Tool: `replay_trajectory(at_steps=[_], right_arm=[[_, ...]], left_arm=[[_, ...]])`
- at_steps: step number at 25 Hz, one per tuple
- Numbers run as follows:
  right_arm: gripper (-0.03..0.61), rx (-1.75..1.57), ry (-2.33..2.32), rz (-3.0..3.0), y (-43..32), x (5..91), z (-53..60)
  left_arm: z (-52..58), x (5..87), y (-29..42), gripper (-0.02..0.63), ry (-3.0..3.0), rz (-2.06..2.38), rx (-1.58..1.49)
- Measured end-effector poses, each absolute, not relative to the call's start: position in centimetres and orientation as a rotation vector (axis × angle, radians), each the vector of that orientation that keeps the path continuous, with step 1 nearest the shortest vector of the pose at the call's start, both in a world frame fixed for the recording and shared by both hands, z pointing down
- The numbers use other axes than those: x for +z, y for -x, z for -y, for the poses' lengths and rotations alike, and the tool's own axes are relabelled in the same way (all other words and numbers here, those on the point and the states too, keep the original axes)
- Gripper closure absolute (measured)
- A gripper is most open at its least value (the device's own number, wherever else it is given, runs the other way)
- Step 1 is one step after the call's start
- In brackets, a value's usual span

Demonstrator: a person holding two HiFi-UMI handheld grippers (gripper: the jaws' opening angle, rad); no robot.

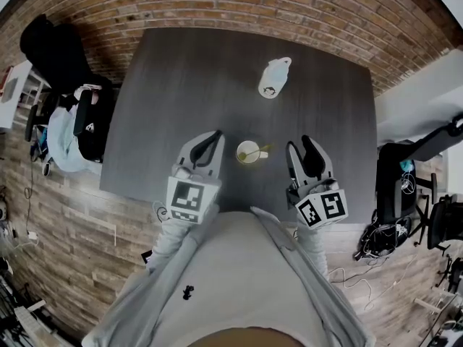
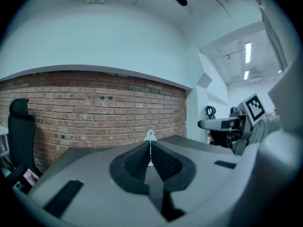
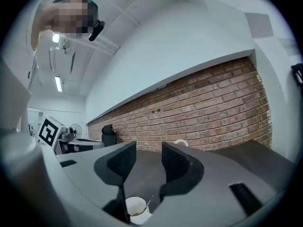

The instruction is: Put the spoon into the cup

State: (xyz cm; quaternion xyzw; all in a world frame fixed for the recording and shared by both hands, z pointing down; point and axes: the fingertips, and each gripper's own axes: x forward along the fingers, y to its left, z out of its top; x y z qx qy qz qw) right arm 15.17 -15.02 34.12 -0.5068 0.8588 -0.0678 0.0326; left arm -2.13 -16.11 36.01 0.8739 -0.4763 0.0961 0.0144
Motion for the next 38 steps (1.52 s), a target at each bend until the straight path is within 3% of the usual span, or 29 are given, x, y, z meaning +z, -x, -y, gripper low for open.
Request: replay_trajectory(at_steps=[9,12,17,38], right_arm=[[0.411,-0.177,1.550,-2.659,-14.9,33.6,15.0],[0.489,-0.158,1.559,-2.661,-14.9,33.6,14.7],[0.558,-0.156,1.570,-2.650,-15.1,33.4,14.4],[0.563,-0.189,1.608,-2.653,-15.3,34.5,14.5]], left_arm=[[16.9,35.6,2.7,0.594,-2.716,1.503,0.293],[17.0,35.8,2.9,0.594,-2.709,1.503,0.296],[16.9,36.1,3.0,0.594,-2.701,1.492,0.309],[16.6,36.8,2.9,0.594,-2.696,1.465,0.336]])
